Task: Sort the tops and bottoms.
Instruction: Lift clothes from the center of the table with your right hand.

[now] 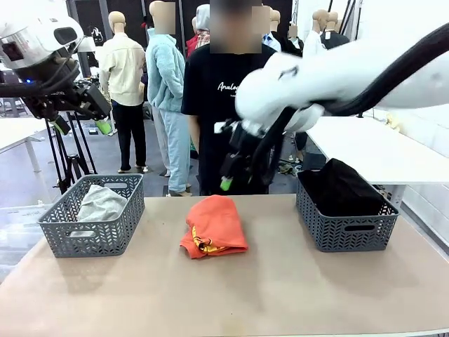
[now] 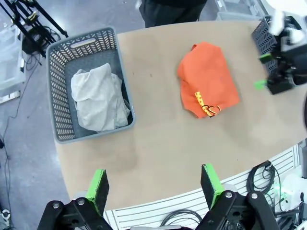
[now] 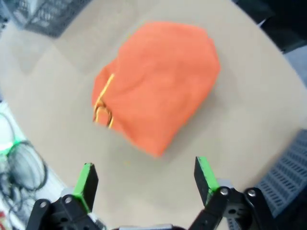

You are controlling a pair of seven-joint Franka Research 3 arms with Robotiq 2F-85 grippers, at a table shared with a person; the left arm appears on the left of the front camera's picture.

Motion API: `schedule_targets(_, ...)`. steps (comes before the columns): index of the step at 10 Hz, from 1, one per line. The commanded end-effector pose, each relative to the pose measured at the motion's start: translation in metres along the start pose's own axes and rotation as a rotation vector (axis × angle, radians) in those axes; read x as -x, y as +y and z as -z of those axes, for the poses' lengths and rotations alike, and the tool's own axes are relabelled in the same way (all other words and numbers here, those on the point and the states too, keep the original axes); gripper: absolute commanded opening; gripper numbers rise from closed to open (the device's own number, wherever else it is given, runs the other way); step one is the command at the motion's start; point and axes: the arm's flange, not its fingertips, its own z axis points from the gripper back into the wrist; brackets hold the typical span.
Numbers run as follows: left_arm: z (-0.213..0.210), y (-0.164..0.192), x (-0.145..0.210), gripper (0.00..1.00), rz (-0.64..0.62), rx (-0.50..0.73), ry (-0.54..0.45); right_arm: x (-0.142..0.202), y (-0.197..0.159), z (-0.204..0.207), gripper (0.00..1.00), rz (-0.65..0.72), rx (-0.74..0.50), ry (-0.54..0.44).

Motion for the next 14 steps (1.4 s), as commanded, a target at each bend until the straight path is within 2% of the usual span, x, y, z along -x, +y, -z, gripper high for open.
schedule_targets(1,-0.001,0.002,0.000,1.00,0.015,0.012,-0.001,-0.033,-0.010,0.027,1.00,0.089,0.097,-0.021)
schedule_targets(3,-0.001,0.002,0.000,1.00,0.015,0.012,-0.001,-0.037,-0.003,0.055,1.00,0.118,0.150,-0.037)
schedule_targets(4,-0.001,0.002,0.000,1.00,0.015,0.012,-0.001,-0.026,-0.008,0.049,1.00,0.061,0.063,-0.023)
schedule_targets(8,-0.001,0.002,0.000,1.00,0.015,0.012,-0.001,-0.034,-0.007,0.055,1.00,0.080,0.090,-0.032)
schedule_targets(11,-0.001,0.002,0.000,1.00,0.015,0.012,-0.001,-0.044,0.050,0.098,1.00,0.102,0.363,-0.121)
schedule_targets(14,-0.001,0.002,0.000,1.00,0.015,0.012,-0.001,-0.058,0.055,0.139,1.00,0.185,0.508,-0.015)
